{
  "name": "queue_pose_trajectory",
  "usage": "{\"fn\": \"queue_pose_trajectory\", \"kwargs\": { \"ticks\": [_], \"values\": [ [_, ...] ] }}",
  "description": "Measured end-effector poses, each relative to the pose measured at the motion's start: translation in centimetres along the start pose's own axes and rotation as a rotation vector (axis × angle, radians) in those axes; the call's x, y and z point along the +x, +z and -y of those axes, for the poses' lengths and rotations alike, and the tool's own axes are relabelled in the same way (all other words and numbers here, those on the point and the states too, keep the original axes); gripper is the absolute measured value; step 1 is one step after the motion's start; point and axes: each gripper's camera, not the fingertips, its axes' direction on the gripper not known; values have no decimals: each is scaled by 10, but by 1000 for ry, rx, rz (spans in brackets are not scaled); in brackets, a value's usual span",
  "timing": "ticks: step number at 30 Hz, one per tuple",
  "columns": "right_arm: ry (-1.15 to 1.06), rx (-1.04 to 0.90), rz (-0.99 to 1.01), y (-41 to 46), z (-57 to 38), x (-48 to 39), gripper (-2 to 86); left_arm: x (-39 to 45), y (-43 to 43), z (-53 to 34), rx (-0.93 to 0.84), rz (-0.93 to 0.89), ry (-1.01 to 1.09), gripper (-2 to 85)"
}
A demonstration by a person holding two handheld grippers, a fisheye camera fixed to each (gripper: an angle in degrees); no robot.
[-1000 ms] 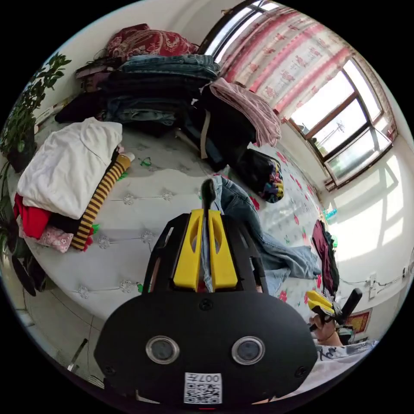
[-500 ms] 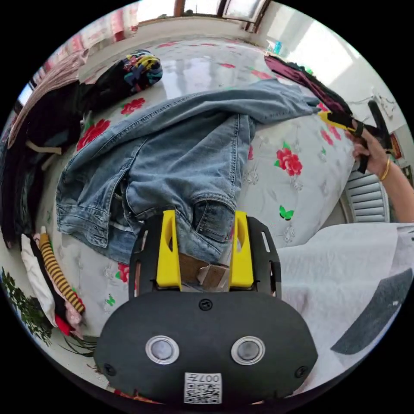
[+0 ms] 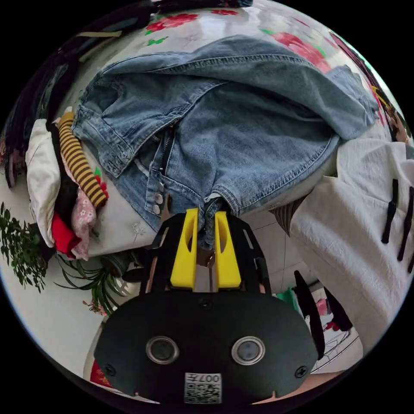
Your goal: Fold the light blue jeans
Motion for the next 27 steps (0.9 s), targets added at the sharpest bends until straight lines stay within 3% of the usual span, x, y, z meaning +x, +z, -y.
{"fn": "queue_pose_trajectory", "kwargs": {
  "ticks": [5,8,12,15,20,24,27],
  "values": [
    [-112,-95,98,45,16,-50,79,-14,-42,-25,194,-100,-220,82],
    [-160,-211,43,79,9,-83,62,-10,-45,-21,118,-76,-200,86],
    [-163,-188,-42,66,3,-102,16,-10,-27,-12,-2,-86,-163,82],
    [-187,7,-57,2,7,-116,6,-7,-15,-7,-6,-107,-186,71],
    [-243,434,-141,-158,60,-117,5,9,-7,13,-24,4,-136,66],
    [-240,551,-268,-202,137,-112,17,13,-18,28,65,32,-100,65],
    [-96,484,-357,-191,184,-94,29,13,-28,35,124,20,-106,64]
  ]
}}
